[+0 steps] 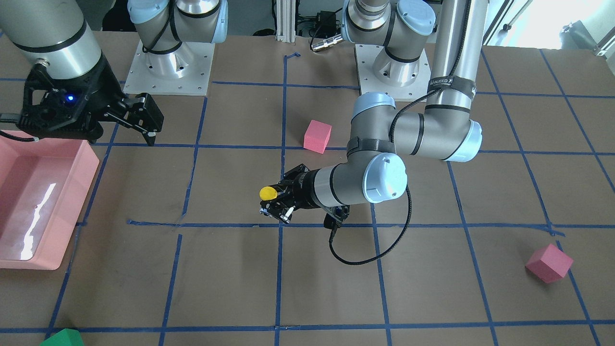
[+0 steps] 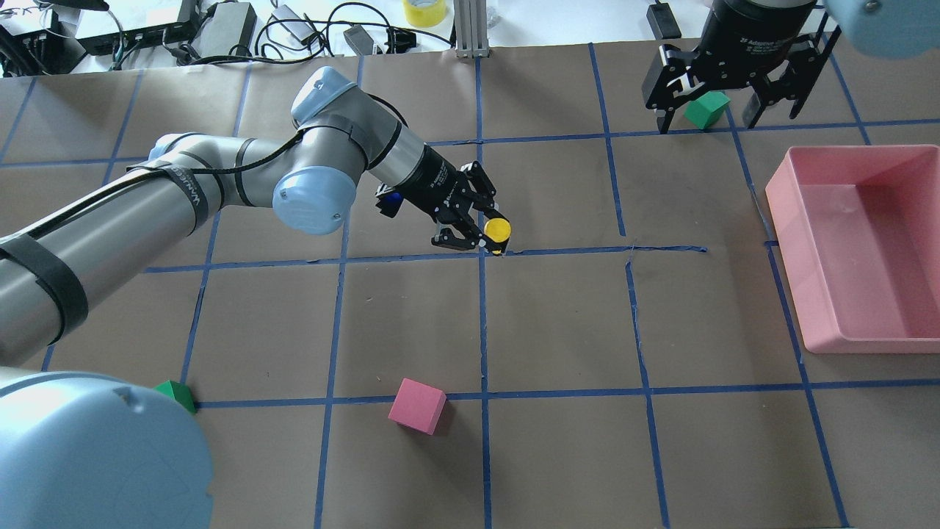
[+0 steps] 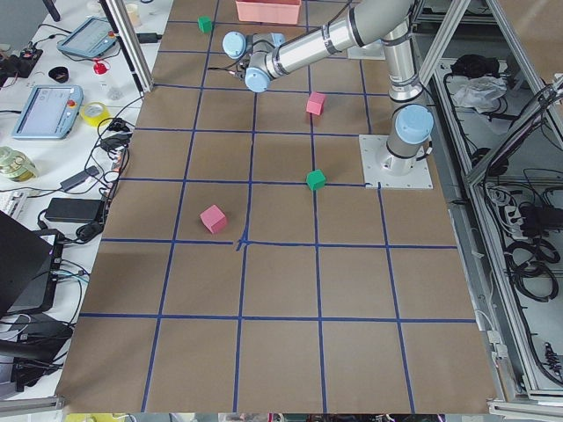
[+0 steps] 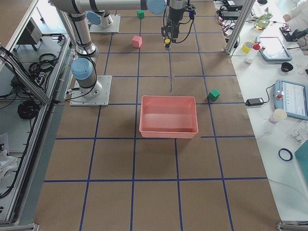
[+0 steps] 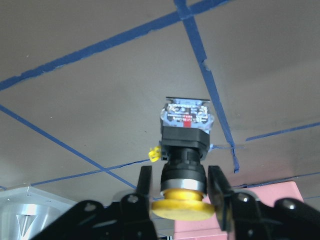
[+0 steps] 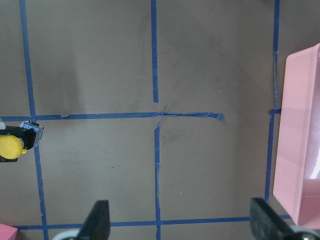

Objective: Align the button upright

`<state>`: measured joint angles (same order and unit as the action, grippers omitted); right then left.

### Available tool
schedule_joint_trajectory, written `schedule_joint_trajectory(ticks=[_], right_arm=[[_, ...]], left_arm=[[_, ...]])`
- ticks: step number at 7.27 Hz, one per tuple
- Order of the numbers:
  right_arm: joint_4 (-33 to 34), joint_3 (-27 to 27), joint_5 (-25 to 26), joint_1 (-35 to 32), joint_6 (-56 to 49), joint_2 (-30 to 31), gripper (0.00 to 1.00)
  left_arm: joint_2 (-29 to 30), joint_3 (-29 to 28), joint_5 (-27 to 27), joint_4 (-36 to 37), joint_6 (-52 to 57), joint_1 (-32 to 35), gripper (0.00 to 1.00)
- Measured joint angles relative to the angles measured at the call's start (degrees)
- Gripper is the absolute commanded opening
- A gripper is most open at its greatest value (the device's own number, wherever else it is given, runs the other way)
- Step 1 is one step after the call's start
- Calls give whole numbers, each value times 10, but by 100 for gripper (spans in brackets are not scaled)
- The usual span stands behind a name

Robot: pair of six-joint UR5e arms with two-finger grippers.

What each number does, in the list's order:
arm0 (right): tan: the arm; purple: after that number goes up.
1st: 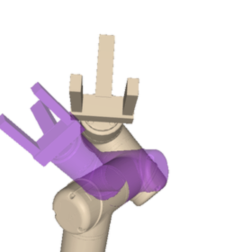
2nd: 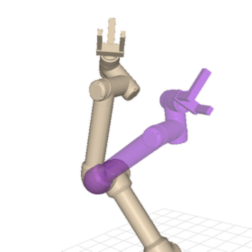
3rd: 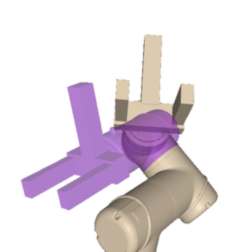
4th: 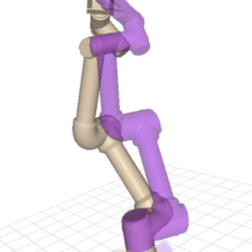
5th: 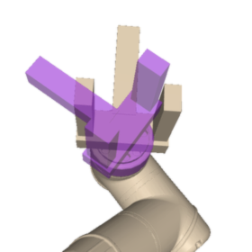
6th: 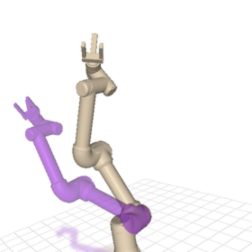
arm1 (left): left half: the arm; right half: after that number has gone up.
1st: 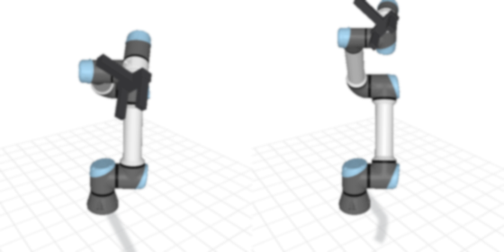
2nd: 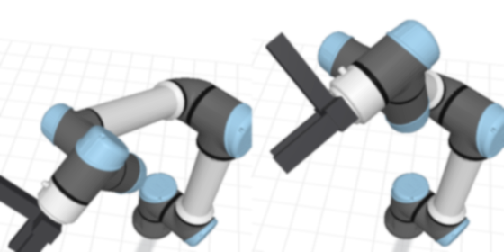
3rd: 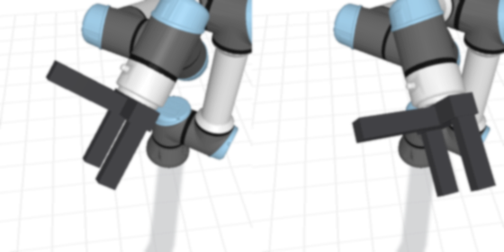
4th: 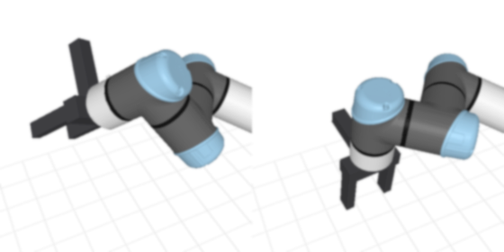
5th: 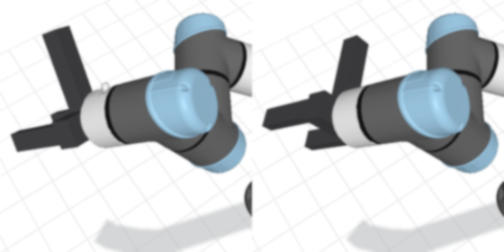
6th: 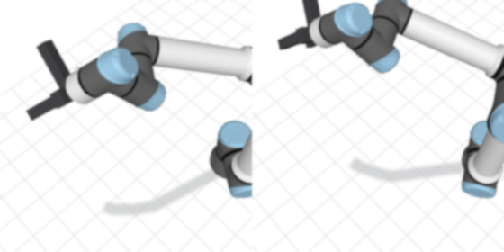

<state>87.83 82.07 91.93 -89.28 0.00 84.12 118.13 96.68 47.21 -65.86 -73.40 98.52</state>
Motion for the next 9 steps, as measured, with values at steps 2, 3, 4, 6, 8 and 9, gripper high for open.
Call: schedule_joint_trajectory(ticks=[2, 3, 4, 6, 8, 9], right_arm=[[0, 0, 0, 0, 0, 0, 100], [0, 0, 0, 0, 0, 0, 100], [0, 0, 0, 0, 0, 0, 100], [0, 1, -1, 0, 1, 0, 100], [0, 1, -1, 0, 1, 0, 100], [0, 1, -1, 0, 1, 0, 100]], left_arm=[[19, -1, -2, 5, 2, -7, 0], [28, -2, -1, 9, 4, -10, 0], [33, -2, -1, 11, 8, -12, 0], [38, -4, 12, 13, 10, -17, 86], [38, -2, 30, 13, 9, -18, 100], [33, -3, 32, 13, 6, -18, 100]])
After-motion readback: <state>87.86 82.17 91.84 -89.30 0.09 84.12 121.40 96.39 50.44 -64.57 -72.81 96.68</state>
